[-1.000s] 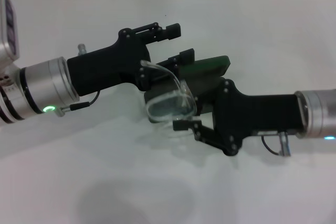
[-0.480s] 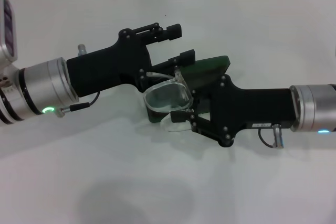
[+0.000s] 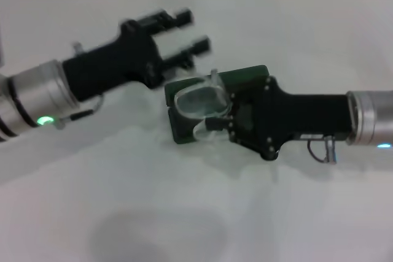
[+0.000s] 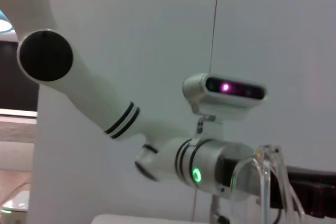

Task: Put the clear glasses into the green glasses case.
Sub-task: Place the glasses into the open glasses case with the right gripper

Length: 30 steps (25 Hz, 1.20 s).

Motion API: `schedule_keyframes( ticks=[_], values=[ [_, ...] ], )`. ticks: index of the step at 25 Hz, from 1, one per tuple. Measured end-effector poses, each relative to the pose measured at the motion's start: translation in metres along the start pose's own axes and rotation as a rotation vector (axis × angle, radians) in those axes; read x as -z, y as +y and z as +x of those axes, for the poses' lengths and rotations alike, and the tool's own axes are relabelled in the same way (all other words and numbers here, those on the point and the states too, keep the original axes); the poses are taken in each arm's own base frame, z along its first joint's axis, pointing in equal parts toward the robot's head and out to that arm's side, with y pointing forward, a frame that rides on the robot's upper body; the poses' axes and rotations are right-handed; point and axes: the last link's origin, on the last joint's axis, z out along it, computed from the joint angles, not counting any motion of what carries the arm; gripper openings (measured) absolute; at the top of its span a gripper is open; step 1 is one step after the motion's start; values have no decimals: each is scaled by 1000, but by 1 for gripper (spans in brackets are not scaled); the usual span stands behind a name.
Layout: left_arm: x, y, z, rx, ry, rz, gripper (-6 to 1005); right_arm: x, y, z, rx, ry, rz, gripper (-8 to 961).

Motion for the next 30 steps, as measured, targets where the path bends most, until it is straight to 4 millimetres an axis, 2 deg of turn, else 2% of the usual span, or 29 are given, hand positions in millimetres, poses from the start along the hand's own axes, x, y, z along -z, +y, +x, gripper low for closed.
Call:
schedule_keyframes(
  ticks=[5, 11, 15, 20, 30],
  values=[
    [38, -21, 5, 15, 85, 235, 594, 5, -10, -12, 109, 83, 30, 117],
    [77, -29, 5, 20, 115, 393, 594, 4, -13, -31, 273, 536, 91, 117],
    [96, -28, 1, 28, 115, 453, 594, -7, -17, -43, 327, 712, 98, 116],
    [90, -30, 0, 32, 103, 450, 594, -12, -24, -42, 358, 808, 96, 116],
    [82, -32, -4, 46, 85, 449, 594, -30, -22, -19, 455, 885, 79, 116]
  ],
)
